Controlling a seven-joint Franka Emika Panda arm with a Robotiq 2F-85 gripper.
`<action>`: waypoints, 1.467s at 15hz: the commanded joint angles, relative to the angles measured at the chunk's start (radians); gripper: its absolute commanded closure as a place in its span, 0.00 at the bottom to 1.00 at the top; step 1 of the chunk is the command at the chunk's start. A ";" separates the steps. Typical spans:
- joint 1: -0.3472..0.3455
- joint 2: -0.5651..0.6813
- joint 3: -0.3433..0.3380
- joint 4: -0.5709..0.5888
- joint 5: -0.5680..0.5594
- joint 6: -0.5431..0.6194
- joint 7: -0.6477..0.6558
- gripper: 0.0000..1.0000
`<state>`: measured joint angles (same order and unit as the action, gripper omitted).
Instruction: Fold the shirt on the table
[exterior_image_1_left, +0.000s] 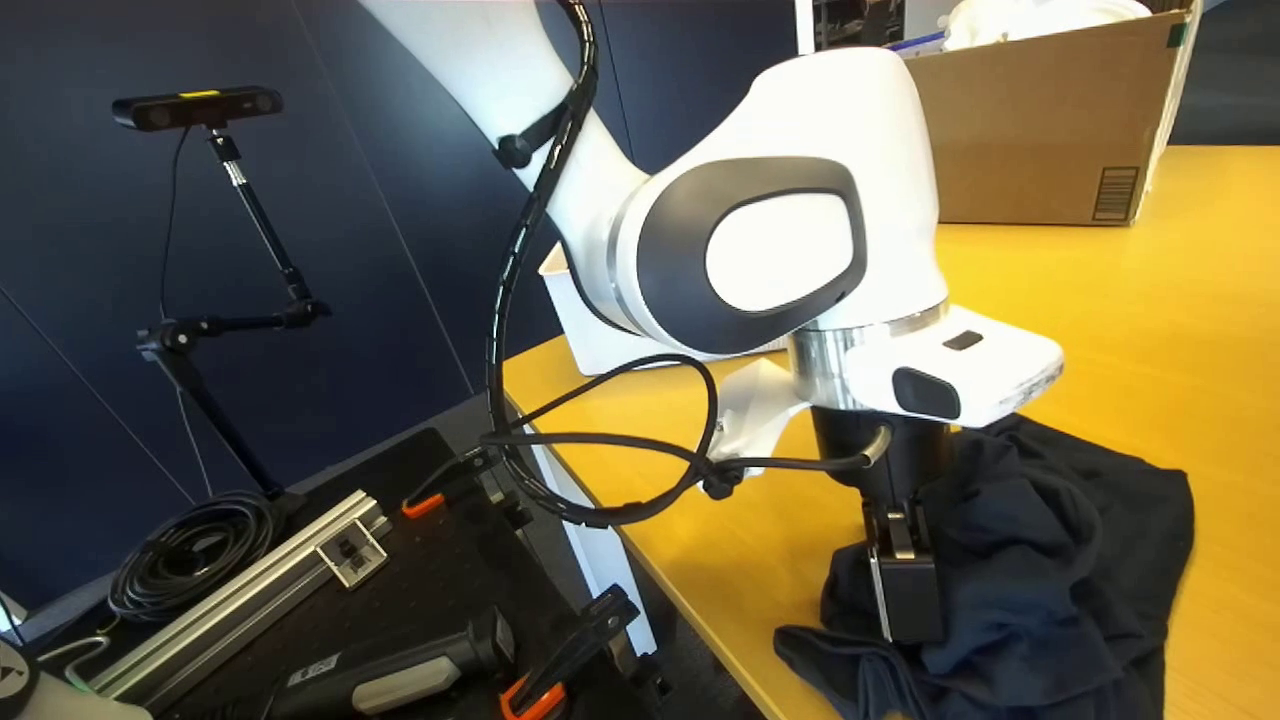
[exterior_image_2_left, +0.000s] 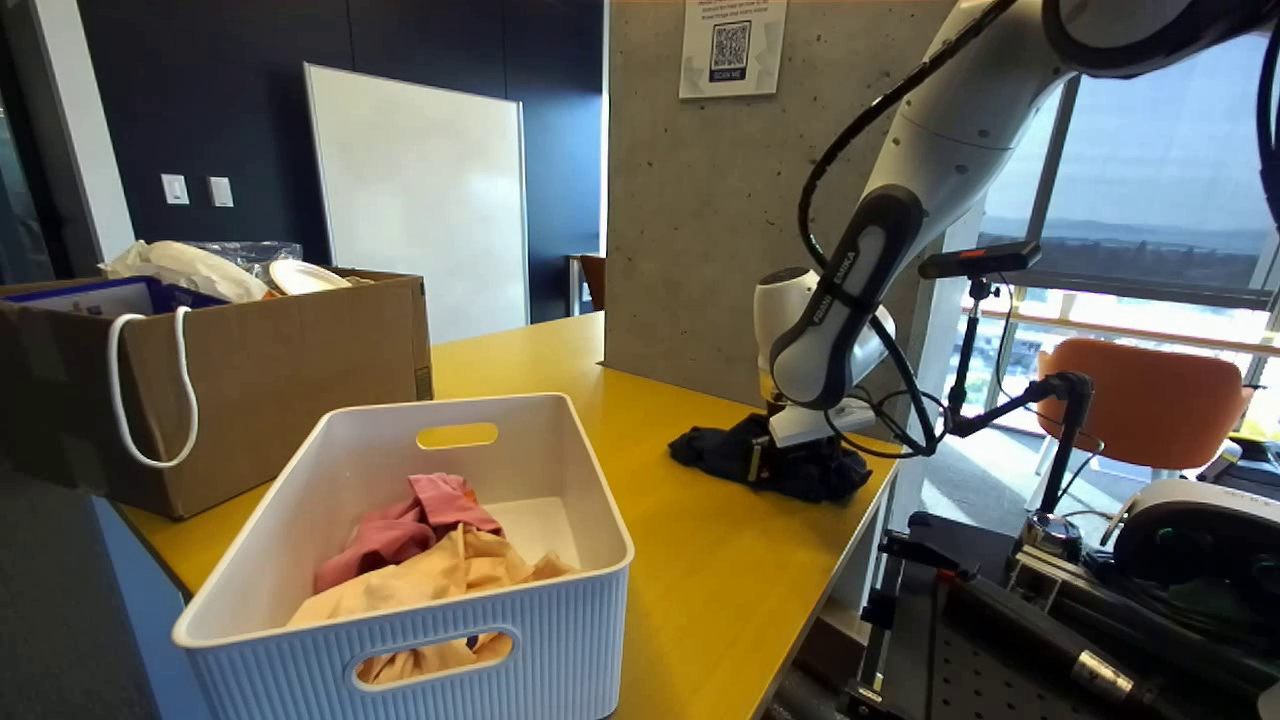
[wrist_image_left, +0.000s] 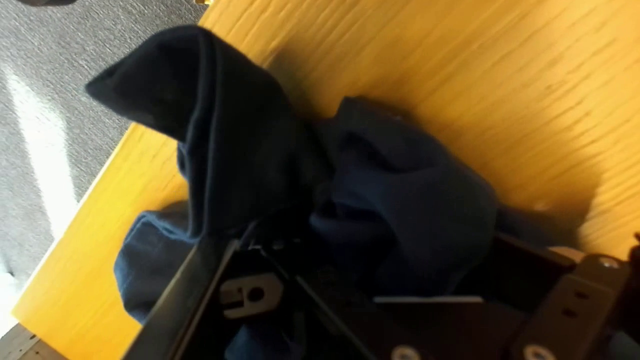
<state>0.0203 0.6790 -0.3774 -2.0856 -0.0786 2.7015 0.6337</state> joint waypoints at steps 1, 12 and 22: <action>0.003 0.021 0.002 0.012 0.026 0.008 -0.001 0.58; 0.091 -0.246 -0.127 0.076 -0.112 -0.218 0.032 1.00; 0.040 -0.286 0.111 0.599 -0.126 -0.585 -0.043 1.00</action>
<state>0.0783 0.3653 -0.3493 -1.6475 -0.2098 2.2239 0.6256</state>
